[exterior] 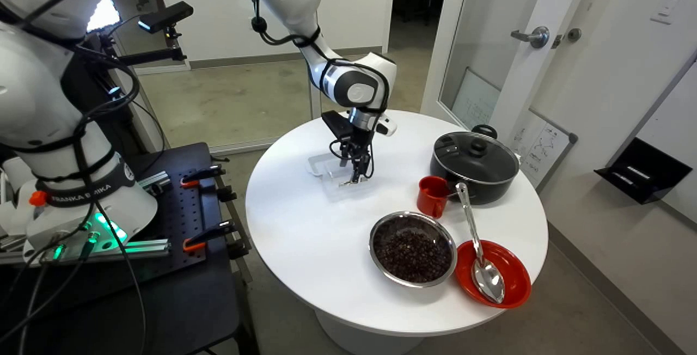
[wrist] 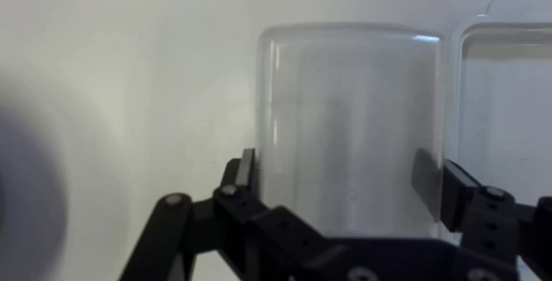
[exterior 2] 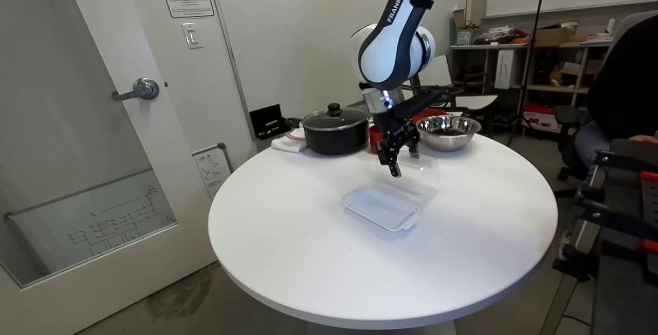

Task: Remove the upside down clear bowl from the white lid

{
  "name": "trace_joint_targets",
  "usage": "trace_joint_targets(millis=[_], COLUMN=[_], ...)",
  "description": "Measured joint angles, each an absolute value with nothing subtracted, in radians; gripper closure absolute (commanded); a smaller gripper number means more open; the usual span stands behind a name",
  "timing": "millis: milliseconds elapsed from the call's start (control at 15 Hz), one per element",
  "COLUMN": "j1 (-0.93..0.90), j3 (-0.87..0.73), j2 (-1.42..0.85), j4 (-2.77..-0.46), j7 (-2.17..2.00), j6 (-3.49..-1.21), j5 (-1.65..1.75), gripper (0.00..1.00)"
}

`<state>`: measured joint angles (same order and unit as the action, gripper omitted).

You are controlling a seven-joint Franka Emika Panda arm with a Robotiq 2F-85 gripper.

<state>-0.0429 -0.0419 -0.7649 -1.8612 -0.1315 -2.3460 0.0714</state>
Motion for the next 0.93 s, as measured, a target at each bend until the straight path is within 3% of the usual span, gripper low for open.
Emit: trace_joint_targets(millis=[933], j1=[-0.033], j3=[-0.035], j2=[-0.804], j4=[-1.853], j7=[-0.12], j6=[-2.355], j5=[0.067], gripper=[0.36])
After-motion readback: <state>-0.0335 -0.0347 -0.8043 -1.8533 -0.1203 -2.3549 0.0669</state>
